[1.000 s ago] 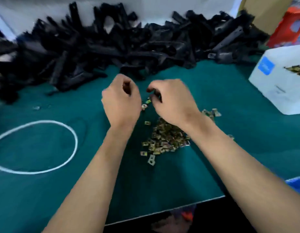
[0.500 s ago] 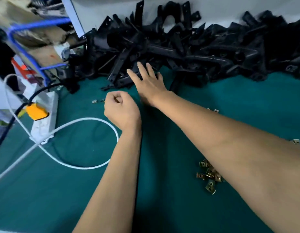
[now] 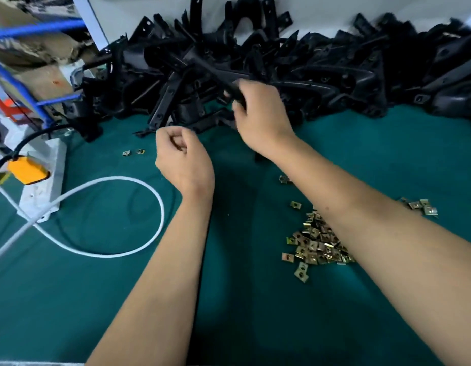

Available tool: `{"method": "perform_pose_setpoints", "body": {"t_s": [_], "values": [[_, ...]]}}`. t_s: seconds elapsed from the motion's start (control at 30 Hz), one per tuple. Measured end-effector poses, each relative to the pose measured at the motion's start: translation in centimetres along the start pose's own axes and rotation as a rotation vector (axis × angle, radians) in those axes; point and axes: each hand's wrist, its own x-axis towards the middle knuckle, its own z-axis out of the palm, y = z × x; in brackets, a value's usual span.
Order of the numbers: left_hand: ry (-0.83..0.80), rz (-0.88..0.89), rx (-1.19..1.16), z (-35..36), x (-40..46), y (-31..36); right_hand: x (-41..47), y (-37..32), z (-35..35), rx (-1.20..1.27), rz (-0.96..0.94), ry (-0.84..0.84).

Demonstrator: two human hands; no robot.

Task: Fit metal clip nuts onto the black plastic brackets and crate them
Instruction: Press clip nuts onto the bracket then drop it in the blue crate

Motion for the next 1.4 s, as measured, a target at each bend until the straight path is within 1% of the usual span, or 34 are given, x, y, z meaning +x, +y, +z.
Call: {"method": "perform_pose_setpoints", "body": {"t_s": [0.07,0.13,0.17,0.2,0.23,0.27,0.3,0.33,0.37,0.4,0.43,0.5,0.53,0.57,0.63,0.67,0.73,0.8,0.83,0.87,0.93,1.0,1.07,1.13,1.2,1.27,1.4], "values": [[-0.137,0.074,-0.076,0.3,-1.2,0.4,-1.9,0.7,-2.1,0.258,0.117,0.114],[-0.365,0.186,-0.102,0.6,-2.5,0.8,-4.1,1.6,-3.5,0.396,0.222,0.12],[-0.495,0.232,-0.104,0.7,-3.2,0.8,-5.1,2.0,-3.9,0.411,0.266,0.091],[-0.629,0.231,-0.112,0.9,-3.9,1.0,-6.1,2.5,-4.3,0.412,0.298,0.054],[-0.748,0.182,-0.132,1.1,-4.4,1.2,-6.8,3.1,-4.5,0.438,0.313,0.016],[-0.836,0.113,-0.155,1.3,-5.0,1.2,-7.5,3.6,-4.8,0.506,0.325,-0.023],[-0.882,0.045,-0.172,1.5,-5.4,1.2,-8.0,3.9,-5.2,0.597,0.345,-0.064],[-0.882,0.0,-0.167,1.6,-5.7,1.2,-8.3,4.3,-5.6,0.668,0.365,-0.102],[-0.86,-0.039,-0.173,1.7,-5.9,1.2,-8.6,4.6,-6.0,0.673,0.369,-0.129],[-0.821,-0.089,-0.193,1.7,-5.9,1.2,-8.8,4.9,-6.4,0.601,0.349,-0.126],[-0.773,-0.147,-0.23,1.7,-5.9,1.3,-9.1,5.1,-6.8,0.47,0.313,-0.093],[-0.659,-0.274,-0.321,1.7,-5.5,1.4,-9.8,5.6,-7.6,0.171,0.184,-0.035],[-0.613,-0.343,-0.36,1.8,-5.1,1.4,-10.2,5.8,-8.1,0.066,0.118,-0.095],[-0.583,-0.42,-0.407,1.8,-4.7,1.3,-10.5,5.9,-8.5,-0.008,0.066,-0.221],[-0.577,-0.543,-0.495,1.6,-4.1,1.2,-11.2,6.0,-8.6,-0.13,0.02,-0.492],[-0.588,-0.577,-0.522,1.5,-3.9,1.2,-11.4,6.0,-8.5,-0.173,0.01,-0.58],[-0.605,-0.61,-0.573,1.4,-3.9,1.3,-11.7,5.9,-8.2,-0.176,-0.013,-0.644],[-0.601,-0.671,-0.65,1.4,-4.0,1.5,-11.7,6.0,-8.0,-0.119,-0.012,-0.605],[-0.599,-0.723,-0.684,1.3,-4.1,1.6,-11.7,6.1,-7.8,-0.074,0.002,-0.542],[-0.607,-0.772,-0.709,1.3,-4.2,1.7,-11.7,6.2,-7.7,0.006,0.03,-0.458],[-0.671,-0.812,-0.723,1.4,-4.7,1.9,-11.8,6.0,-7.2,0.277,0.123,-0.286],[-0.764,-0.768,-0.656,1.4,-5.4,2.1,-11.8,5.5,-6.6,0.553,0.216,-0.14],[-0.849,-0.65,-0.53,1.4,-6.1,2.2,-11.8,5.1,-6.1,0.725,0.283,-0.04],[-0.871,-0.539,-0.429,1.3,-6.7,2.3,-11.8,5.0,-5.7,0.819,0.336,0.011],[-0.842,-0.484,-0.353,1.3,-7.0,2.3,-11.8,5.1,-5.5,0.869,0.379,0.038],[-0.816,-0.444,-0.3,1.3,-7.0,2.3,-11.8,5.2,-5.5,0.888,0.401,0.05],[-0.776,-0.413,-0.281,1.4,-7.3,2.2,-11.8,5.3,-5.5,0.918,0.426,0.046]]}}
